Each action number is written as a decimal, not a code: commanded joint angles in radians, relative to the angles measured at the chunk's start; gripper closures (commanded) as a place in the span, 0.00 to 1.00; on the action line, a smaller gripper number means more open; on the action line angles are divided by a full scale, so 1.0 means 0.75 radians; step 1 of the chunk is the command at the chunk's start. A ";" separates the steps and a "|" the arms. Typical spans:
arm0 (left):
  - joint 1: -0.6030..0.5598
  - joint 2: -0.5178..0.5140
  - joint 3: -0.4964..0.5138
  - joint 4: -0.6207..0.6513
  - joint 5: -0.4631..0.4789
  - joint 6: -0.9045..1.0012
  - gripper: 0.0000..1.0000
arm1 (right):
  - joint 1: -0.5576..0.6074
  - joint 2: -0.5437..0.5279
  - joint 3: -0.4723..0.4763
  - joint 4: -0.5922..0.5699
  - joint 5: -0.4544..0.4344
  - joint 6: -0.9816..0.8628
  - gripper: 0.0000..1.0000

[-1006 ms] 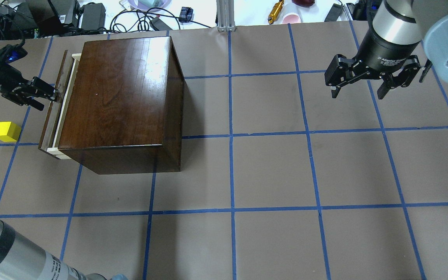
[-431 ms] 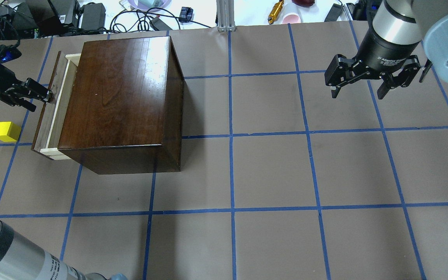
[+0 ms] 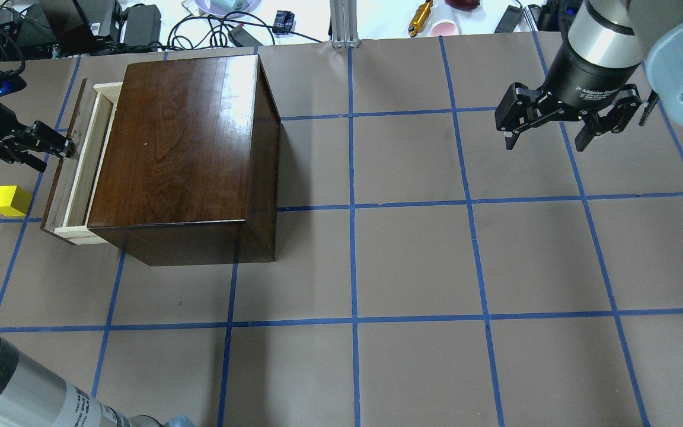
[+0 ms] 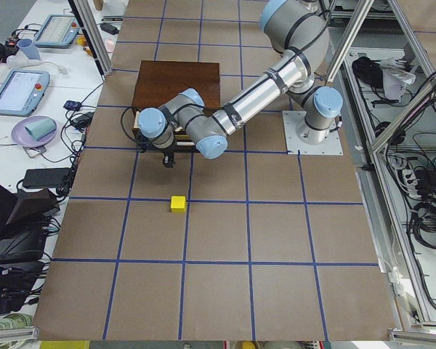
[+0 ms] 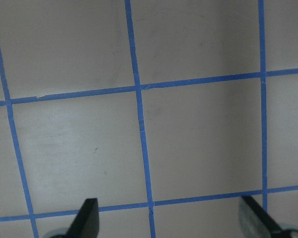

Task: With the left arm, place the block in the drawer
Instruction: 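Keep pulling the drawer open with the left gripper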

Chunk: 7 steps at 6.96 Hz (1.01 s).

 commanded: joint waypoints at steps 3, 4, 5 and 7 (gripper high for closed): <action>0.005 -0.001 0.016 0.008 0.071 0.000 0.13 | 0.000 0.000 0.000 0.000 0.000 0.000 0.00; 0.005 -0.001 0.016 0.010 0.073 0.000 0.13 | 0.000 0.000 0.000 0.000 0.000 0.000 0.00; 0.005 -0.001 0.018 0.010 0.073 0.000 0.13 | 0.000 0.000 0.000 0.000 0.000 0.000 0.00; 0.005 -0.001 0.036 0.008 0.083 0.000 0.13 | 0.000 0.000 0.000 0.000 0.000 0.000 0.00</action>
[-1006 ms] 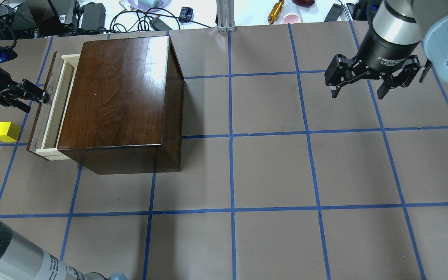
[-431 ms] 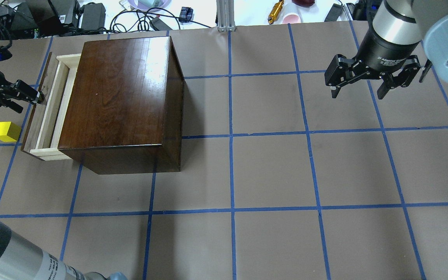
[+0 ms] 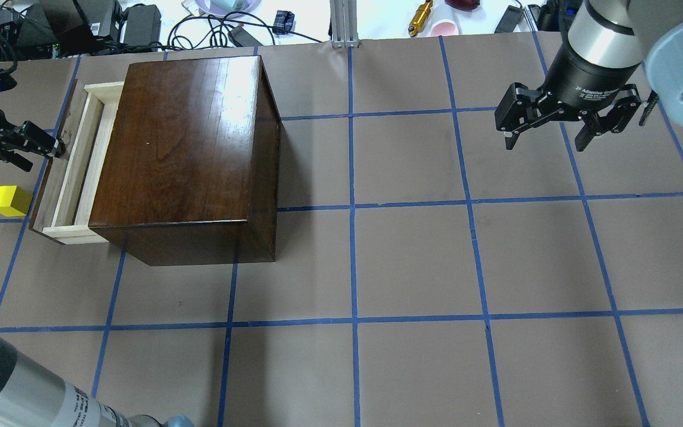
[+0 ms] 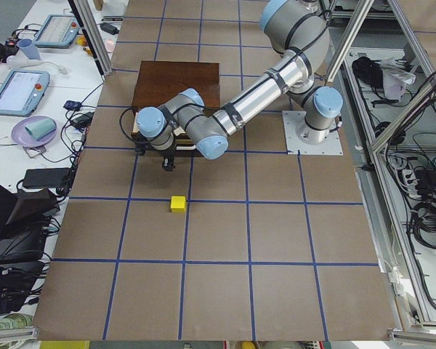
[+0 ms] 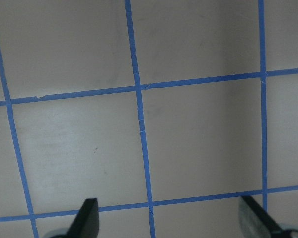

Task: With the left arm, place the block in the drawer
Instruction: 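Keep pulling the drawer open with the left gripper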

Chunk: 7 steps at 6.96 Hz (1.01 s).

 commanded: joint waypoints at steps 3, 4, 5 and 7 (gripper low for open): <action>0.000 -0.002 0.011 0.001 0.014 0.002 0.13 | 0.000 0.000 0.000 0.000 0.000 0.000 0.00; 0.000 -0.002 0.011 0.009 0.057 0.016 0.13 | 0.000 0.000 0.000 0.000 0.000 0.000 0.00; 0.000 -0.002 0.011 0.009 0.055 0.012 0.13 | 0.000 0.000 0.000 0.000 0.000 0.000 0.00; 0.000 0.012 0.013 0.007 0.047 0.000 0.13 | 0.000 0.000 0.000 0.000 0.000 0.000 0.00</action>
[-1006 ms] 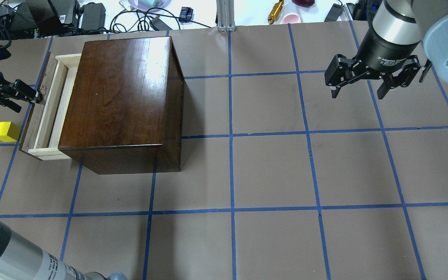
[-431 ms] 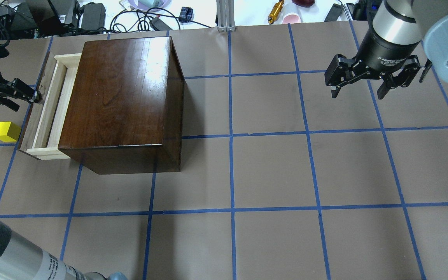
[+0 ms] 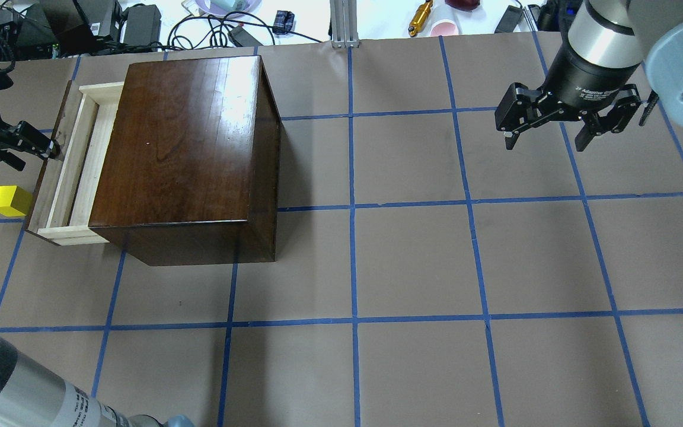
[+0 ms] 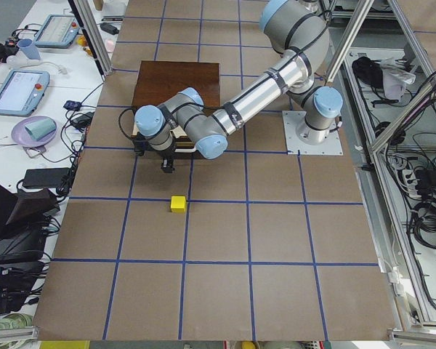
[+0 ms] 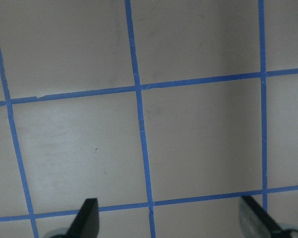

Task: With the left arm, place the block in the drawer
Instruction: 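Release the handle and lower the left gripper onto the yellow cube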

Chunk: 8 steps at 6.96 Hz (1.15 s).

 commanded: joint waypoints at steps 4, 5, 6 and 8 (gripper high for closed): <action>0.004 0.035 0.056 -0.013 0.004 -0.005 0.13 | 0.000 0.000 0.000 0.000 0.000 0.000 0.00; 0.024 0.010 0.087 -0.009 0.004 0.000 0.12 | 0.000 0.000 0.000 0.000 0.000 0.000 0.00; 0.037 -0.002 0.097 -0.001 0.010 0.006 0.11 | 0.000 0.000 0.000 0.000 0.000 0.000 0.00; 0.086 -0.045 0.098 0.008 0.112 0.052 0.07 | 0.000 0.000 0.000 0.000 0.000 0.000 0.00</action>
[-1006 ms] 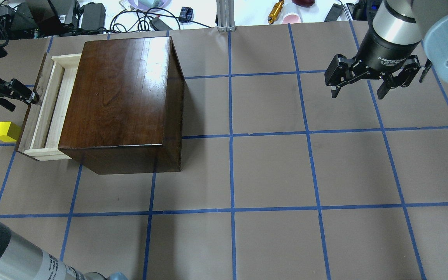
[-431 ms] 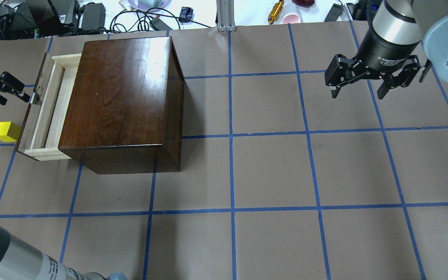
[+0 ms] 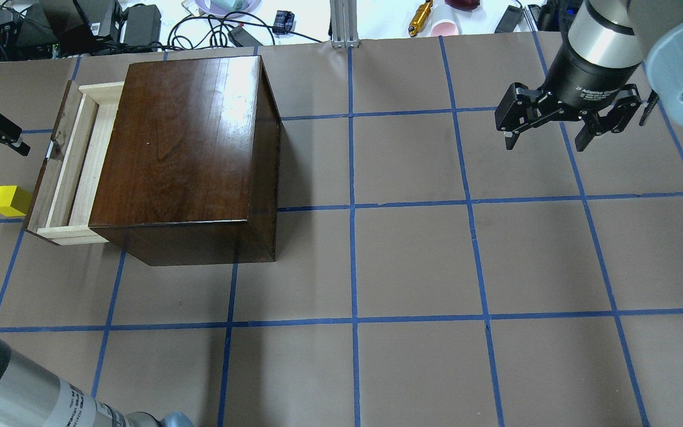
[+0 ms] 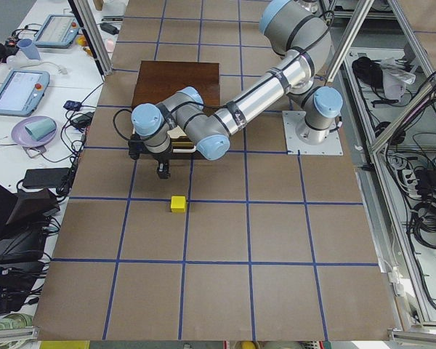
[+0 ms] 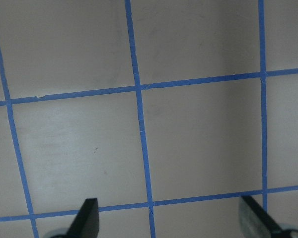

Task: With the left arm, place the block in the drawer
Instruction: 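Release the handle and lower the left gripper onto the yellow cube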

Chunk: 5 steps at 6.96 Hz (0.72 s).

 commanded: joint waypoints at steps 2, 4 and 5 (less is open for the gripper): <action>0.037 -0.099 -0.006 0.128 0.146 0.091 0.07 | 0.000 0.000 0.000 0.000 0.000 0.000 0.00; 0.090 -0.159 -0.016 0.205 0.146 0.185 0.05 | 0.000 0.000 0.000 0.000 -0.002 0.000 0.00; 0.092 -0.187 -0.024 0.240 0.148 0.187 0.05 | 0.000 0.000 0.000 0.000 0.000 0.000 0.00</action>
